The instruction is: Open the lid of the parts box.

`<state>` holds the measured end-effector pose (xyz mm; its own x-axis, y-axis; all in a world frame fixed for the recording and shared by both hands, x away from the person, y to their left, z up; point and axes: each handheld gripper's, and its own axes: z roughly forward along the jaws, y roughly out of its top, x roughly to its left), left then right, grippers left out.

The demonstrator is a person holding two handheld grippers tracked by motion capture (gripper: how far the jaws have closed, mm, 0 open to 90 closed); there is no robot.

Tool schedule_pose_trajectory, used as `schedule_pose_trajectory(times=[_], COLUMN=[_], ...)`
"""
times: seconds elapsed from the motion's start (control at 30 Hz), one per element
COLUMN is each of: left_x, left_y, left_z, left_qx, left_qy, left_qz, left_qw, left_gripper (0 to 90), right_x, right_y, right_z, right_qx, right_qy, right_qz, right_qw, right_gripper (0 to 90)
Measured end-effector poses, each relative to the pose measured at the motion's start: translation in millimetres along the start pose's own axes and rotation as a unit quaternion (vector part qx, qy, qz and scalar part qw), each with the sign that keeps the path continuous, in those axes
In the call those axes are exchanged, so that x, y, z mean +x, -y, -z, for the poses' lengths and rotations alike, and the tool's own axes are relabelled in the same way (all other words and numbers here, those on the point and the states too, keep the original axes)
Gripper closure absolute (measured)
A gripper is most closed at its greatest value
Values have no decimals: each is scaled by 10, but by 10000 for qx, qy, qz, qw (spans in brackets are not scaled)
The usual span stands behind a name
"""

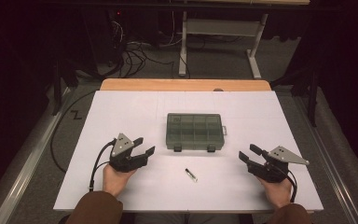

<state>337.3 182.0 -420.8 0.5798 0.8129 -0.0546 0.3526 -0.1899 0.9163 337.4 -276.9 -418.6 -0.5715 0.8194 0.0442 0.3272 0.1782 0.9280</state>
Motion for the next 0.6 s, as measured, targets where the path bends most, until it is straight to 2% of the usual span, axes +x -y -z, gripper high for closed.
schedule_pose_trajectory(times=[0.6], left_x=[-36], left_y=[-40], left_z=[-146], left_qx=[58], left_qy=[115], left_qz=[-49], left_qw=[9999], left_gripper=[406], right_x=[16], right_y=[-43], right_z=[-113], right_qx=[-92], right_qy=[-79], right_qz=[15], right_qw=[9999], right_gripper=[455])
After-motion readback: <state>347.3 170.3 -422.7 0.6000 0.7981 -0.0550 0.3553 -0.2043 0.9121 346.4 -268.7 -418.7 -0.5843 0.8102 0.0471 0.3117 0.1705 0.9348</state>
